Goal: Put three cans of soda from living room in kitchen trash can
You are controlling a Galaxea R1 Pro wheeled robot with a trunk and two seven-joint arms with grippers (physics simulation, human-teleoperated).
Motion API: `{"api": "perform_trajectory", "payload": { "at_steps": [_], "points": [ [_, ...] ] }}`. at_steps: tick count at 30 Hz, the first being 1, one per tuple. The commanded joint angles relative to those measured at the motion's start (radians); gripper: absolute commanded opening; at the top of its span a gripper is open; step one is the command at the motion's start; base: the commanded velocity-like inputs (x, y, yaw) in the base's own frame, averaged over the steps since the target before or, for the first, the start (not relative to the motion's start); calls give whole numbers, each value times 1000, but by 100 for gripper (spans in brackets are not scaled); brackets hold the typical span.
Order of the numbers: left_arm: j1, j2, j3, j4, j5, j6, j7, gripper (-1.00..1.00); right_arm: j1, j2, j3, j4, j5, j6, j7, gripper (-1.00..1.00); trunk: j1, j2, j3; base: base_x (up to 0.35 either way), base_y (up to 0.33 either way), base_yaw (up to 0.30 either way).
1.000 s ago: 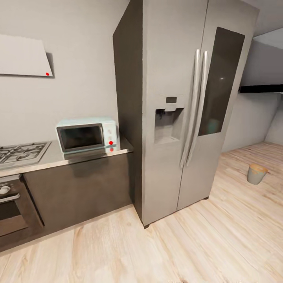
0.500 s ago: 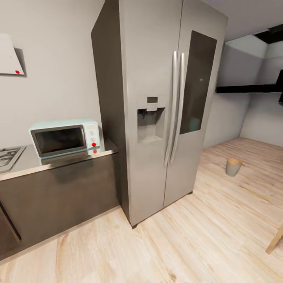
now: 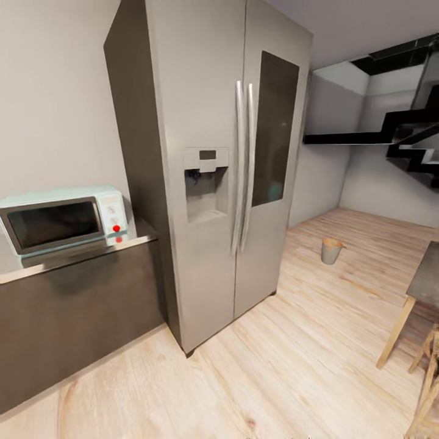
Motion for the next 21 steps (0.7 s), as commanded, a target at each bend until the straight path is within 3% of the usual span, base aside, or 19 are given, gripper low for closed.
{"api": "perform_trajectory", "payload": {
  "at_steps": [1, 21],
  "points": [
    [0, 0, 0, 0, 0, 0, 0, 100, 0, 0, 0, 0, 0, 0, 0, 100, 0, 0, 0, 0, 0, -264],
    [0, 0, 0, 0, 0, 0, 0, 100, 0, 0, 0, 0, 0, 0, 0, 100, 0, 0, 0, 0, 0, -264]
  ]
}}
